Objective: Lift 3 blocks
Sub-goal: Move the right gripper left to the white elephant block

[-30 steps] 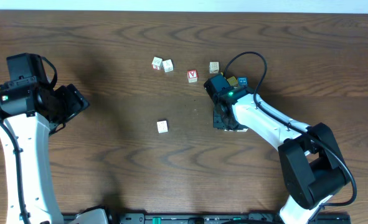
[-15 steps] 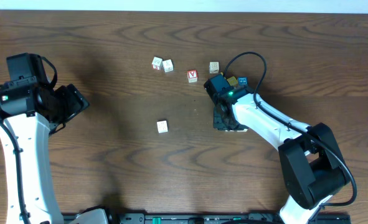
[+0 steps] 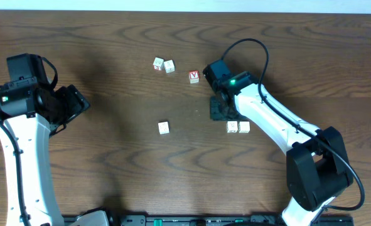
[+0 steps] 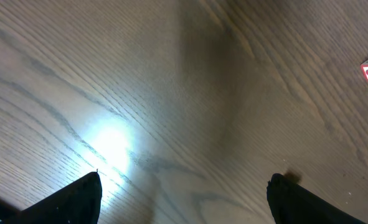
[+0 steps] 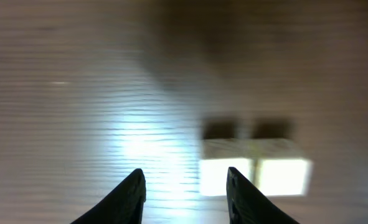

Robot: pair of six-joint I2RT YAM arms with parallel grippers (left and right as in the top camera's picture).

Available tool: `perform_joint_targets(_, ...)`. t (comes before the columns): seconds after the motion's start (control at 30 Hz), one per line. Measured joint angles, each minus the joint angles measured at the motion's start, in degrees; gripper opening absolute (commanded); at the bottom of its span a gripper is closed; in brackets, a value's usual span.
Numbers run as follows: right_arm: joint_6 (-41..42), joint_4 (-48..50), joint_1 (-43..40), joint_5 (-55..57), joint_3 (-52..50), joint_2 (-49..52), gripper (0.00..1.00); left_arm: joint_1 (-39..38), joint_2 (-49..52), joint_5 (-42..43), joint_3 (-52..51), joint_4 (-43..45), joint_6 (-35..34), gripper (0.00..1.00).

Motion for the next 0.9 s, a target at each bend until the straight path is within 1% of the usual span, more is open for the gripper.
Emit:
perform_joint_targets(0.1, -0.7, 5.2, 0.2, -5.8, 0.1, 0.0, 0.47, 0.0, 0.0, 0.0, 0.0, 0.0, 0.0, 0.85)
perform_joint_targets(0.13, -0.8, 6.6, 0.5, -7.0, 0.1, 0.0, 0.51, 0.0, 0.0, 0.0, 0.0, 0.0, 0.0, 0.85)
perform_joint_targets(0.23, -1.2, 10.0, 2.1, -9.3, 0.1, 0.0, 0.57, 0.0, 0.0, 0.0, 0.0, 0.0, 0.0, 0.85)
perform_joint_targets(0.3, -1.1, 12.6, 4.2, -10.3, 0.1, 0.0, 0.6, 0.0, 0.0, 0.0, 0.0, 0.0, 0.0, 0.85)
perform_joint_targets(0.4, -0.7, 16.3, 8.2, -10.8, 0.1, 0.0, 0.62, 0.0, 0.0, 0.0, 0.0, 0.0, 0.0, 0.85)
perform_joint_targets(0.43, -0.4, 17.5, 9.6, -10.7, 0.1, 0.0, 0.66, 0.0, 0.0, 0.0, 0.0, 0.0, 0.0, 0.85)
perform_joint_targets(0.5, 0.0, 19.7, 12.6, -9.9, 0.1, 0.1, 0.7, 0.0, 0.0, 0.0, 0.0, 0.0, 0.0, 0.85)
perform_joint_targets(0.6, 0.5, 21.4, 16.3, -8.2, 0.2, 0.8, 0.72, 0.0, 0.0, 0.0, 0.0, 0.0, 0.0, 0.85)
perform_joint_targets(0.7, 0.8, 22.8, 18.9, -5.7, 0.2, 2.3, 0.73, 0.0, 0.0, 0.0, 0.0, 0.0, 0.0, 0.85)
perform_joint_targets(0.9, 2.2, 24.0, 20.1, -0.1, 0.2, 5.6, 0.73, 0.0, 0.0, 0.0, 0.0, 0.0, 0.0, 0.85)
